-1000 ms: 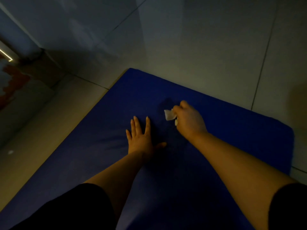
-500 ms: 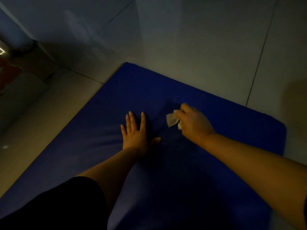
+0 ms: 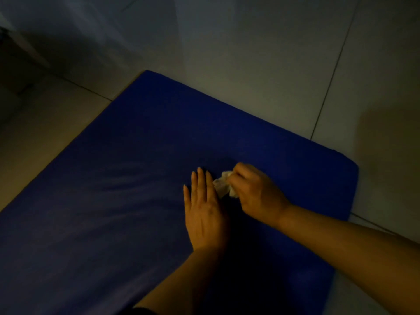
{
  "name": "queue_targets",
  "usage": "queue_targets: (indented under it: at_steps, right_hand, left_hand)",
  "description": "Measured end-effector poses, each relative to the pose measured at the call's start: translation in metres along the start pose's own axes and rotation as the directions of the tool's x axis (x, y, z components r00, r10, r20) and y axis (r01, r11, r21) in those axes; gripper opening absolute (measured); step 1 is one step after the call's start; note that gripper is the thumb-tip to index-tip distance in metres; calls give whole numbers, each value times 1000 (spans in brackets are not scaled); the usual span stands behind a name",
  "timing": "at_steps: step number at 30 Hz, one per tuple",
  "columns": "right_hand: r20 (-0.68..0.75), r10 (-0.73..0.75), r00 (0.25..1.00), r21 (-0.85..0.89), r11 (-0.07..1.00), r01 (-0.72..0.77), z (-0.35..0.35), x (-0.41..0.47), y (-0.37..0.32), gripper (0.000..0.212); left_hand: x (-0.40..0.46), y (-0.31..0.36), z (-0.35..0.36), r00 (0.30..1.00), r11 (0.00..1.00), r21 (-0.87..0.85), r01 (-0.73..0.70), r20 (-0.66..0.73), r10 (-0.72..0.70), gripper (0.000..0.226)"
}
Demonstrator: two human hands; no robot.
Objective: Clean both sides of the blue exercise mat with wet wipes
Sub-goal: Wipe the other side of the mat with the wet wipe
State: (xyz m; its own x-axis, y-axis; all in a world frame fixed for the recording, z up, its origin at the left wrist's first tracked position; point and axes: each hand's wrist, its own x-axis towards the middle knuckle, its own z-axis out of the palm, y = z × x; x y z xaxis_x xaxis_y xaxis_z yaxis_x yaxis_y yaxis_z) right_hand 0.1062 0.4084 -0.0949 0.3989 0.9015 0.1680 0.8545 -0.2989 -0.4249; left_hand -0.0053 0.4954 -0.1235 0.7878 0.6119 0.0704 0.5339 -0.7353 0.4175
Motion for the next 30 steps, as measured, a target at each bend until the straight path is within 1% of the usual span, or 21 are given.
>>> queue_targets:
  at_steps: [2, 3, 5, 6, 7, 8, 9, 11, 13, 15, 16, 17, 19, 21, 22, 23, 25, 27, 28, 29, 30]
  right_hand:
    - [111, -51, 993, 5, 999, 50, -6, -3, 8, 20]
    - [114, -24, 993, -34, 999, 28, -10, 1, 18, 20]
    - [5, 111, 994, -89, 990, -110, -20, 9, 41, 23]
    - [-59, 183, 981, -89, 978, -188, -23, 11, 49, 24]
    - [-101, 224, 969, -91, 968, -234, -23, 10, 51, 25]
    - [-113, 228, 967, -99, 966, -239, -19, 6, 48, 24]
    - [-104, 206, 973, -96, 972, -216, -15, 0, 41, 20]
    - [-57, 99, 993, -42, 994, -101, -4, -18, 23, 3]
    - [-2, 11, 1000, 26, 1000, -11, -1, -32, 11, 13]
    - [56, -31, 998, 29, 999, 29, -9, -33, 17, 13]
    - [71, -36, 997, -10, 999, 37, -15, -29, 25, 11]
    - [60, -9, 998, -66, 998, 13, -22, -23, 35, 8]
    - [-15, 101, 995, -136, 985, -102, -33, -12, 55, 14]
    - [-70, 158, 985, -111, 980, -165, -35, -15, 57, 18]
    - [-71, 140, 988, -84, 986, -146, -32, -22, 51, 17]
    - [-48, 91, 995, -51, 994, -93, -27, -32, 42, 16]
    - [40, -57, 998, 9, 998, 57, -19, -56, 25, 15]
    - [130, -138, 982, 25, 990, 136, -21, -64, 25, 14]
    - [126, -137, 983, -5, 990, 138, -24, -60, 33, 14]
    - [80, -92, 993, -43, 994, 96, -28, -54, 43, 12]
    - [7, -15, 1000, -79, 997, 16, -32, -46, 54, 9]
  left_hand:
    - [-2, 0, 4, 1000, 998, 68, -3, 4, 2, 57]
    - [-2, 0, 5, 1000, 996, 95, -2, 1, 2, 57]
    - [-1, 1, 7, 1000, 991, 133, 5, 2, -6, 58]
    - [-1, 2, 7, 1000, 989, 146, 9, 7, -10, 58]
    - [-1, 2, 8, 1000, 987, 158, 11, 10, -13, 58]
    - [-1, 3, 8, 1000, 986, 168, 12, 12, -14, 58]
    - [-1, 3, 8, 1000, 984, 177, 12, 11, -14, 58]
    - [-1, 2, 8, 1000, 982, 190, 10, 7, -12, 59]
    - [-1, 3, 8, 1000, 978, 207, 11, 8, -12, 61]
    - [-1, 3, 8, 1000, 978, 210, 9, 0, -10, 61]
    - [-1, 4, 8, 1000, 978, 207, 13, -5, -13, 60]
    - [-1, 4, 8, 1000, 978, 207, 17, -9, -16, 59]
    - [0, 4, 7, 1000, 977, 212, 26, -11, -25, 59]
    - [0, 4, 7, 1000, 975, 222, 18, 1, -19, 59]
    - [0, 4, 7, 1000, 974, 226, 10, 5, -11, 59]
    - [0, 4, 7, 1000, 974, 228, 5, 3, -6, 58]
    - [0, 4, 7, 1000, 975, 224, 8, -3, -8, 55]
    - [0, 5, 8, 1000, 974, 226, 16, -1, -16, 54]
    - [0, 5, 8, 1000, 973, 228, 16, 4, -17, 55]
    - [0, 5, 8, 1000, 973, 229, 15, 9, -18, 55]
    - [0, 6, 7, 1000, 973, 229, 16, 12, -19, 56]
